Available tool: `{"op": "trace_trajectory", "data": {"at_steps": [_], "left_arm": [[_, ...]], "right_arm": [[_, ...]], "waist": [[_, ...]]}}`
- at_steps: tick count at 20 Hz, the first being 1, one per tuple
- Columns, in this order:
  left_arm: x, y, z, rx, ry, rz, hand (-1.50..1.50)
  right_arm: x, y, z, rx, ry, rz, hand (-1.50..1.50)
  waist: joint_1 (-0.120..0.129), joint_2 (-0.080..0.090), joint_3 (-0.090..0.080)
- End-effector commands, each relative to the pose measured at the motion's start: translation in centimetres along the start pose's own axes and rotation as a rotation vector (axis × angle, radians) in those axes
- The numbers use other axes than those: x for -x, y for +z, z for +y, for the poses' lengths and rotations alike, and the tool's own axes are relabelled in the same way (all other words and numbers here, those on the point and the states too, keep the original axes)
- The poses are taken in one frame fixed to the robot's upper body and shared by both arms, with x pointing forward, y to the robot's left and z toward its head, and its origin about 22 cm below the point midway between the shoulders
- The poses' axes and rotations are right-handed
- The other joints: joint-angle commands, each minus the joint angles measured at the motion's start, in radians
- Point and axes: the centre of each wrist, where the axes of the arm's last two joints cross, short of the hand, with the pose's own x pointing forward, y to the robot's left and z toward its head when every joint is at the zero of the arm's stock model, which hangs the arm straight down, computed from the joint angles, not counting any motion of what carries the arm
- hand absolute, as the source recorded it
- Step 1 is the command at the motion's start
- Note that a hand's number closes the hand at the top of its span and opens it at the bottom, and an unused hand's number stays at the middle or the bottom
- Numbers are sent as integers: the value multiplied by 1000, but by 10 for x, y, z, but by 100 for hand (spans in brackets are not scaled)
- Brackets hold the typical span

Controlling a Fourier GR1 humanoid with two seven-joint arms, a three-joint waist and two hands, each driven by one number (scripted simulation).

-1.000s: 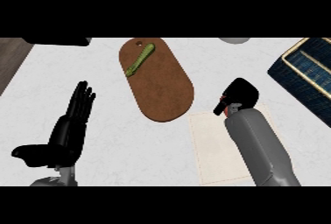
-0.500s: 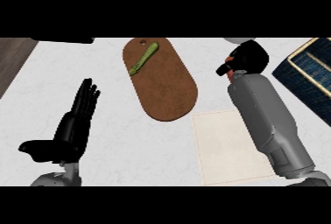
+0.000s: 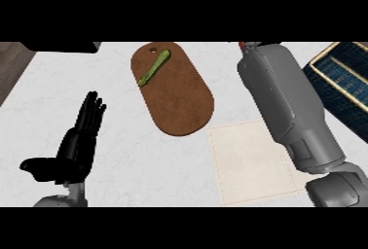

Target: Pick the sweet potato from the placemat and place it in the basket

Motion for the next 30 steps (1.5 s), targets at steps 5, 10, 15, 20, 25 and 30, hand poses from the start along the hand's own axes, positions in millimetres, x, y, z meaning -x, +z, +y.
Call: {"op": "trace_trajectory", "data": {"at_steps": [5, 10, 15, 20, 25, 30], "left_arm": [[-15, 1, 16, -6, -24, 0, 0], [-7, 15, 3, -21, 6, 24, 0], [-10, -3, -4, -34, -8, 6, 0], [-20, 10, 8, -51, -2, 8, 0], [-7, 20, 9, -57, -1, 10, 0], [-1, 5, -3, -41, -12, 18, 0]], "right_arm": [[-31, -13, -26, 86, -50, 134, 150], [-29, -35, -46, 133, 85, 195, 150], [9, -60, -46, 160, 197, 228, 150], [46, -77, -61, 185, 142, 232, 150], [78, -83, -71, 194, 150, 270, 150], [117, -89, -69, 187, 188, 276, 150]], "waist": [[-20, -7, 0], [-34, -13, 0], [-51, -14, 0], [-49, -17, 1], [-56, -18, 0], [-52, -14, 0]]}}
